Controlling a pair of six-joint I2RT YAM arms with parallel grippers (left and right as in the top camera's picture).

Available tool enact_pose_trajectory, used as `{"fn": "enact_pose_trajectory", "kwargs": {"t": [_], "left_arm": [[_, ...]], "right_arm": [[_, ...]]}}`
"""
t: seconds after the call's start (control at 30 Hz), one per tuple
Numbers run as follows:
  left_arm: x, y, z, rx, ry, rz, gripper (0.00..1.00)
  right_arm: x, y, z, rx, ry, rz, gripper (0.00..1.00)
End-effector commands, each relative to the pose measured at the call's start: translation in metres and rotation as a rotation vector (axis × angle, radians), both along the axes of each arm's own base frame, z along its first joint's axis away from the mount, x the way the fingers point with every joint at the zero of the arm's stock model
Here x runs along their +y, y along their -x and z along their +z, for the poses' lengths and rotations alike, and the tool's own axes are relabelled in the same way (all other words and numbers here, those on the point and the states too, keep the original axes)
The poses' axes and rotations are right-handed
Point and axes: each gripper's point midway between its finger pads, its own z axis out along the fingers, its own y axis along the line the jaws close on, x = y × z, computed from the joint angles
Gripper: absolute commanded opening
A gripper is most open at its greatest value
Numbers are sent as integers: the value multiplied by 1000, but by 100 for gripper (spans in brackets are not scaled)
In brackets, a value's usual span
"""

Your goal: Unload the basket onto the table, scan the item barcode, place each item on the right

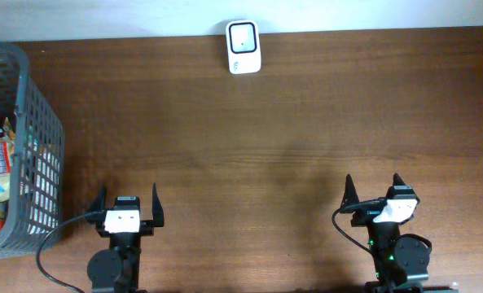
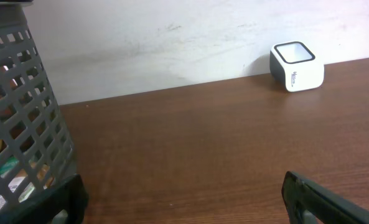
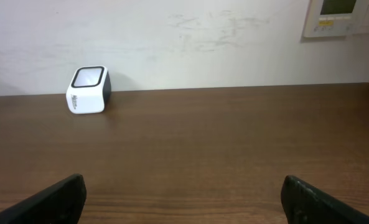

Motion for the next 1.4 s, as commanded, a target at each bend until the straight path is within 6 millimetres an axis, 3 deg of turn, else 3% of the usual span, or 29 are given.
{"fn": "enact_pose_trajectory", "kwargs": {"t": [0.0,0.47,0.77,1.1,1.23,1.3,1.33,1.37], "left_arm": [[-2,0,-2,7,-12,-12,99],[-2,0,-1,4,-11,-12,99],[-4,8,45,-61,-5,-23,99],[-5,17,65,-58,-5,-23,99],[-5,26,89,-89,-6,-23,99],[-5,37,124,-139,-7,-23,99],[-5,43,154,-164,-8,-22,99],[-5,43,164,-162,-8,-22,99]], "right_arm": [[-6,0,-2,3,-2,-30,99],[-5,0,-2,4,-7,-25,99],[2,0,-2,1,-9,13,99],[5,0,10,-36,-11,33,99],[5,1,21,-62,-11,33,99],[5,1,21,-62,-11,33,99],[5,1,21,-62,-11,33,99],[5,1,21,-62,-11,33,99]]}}
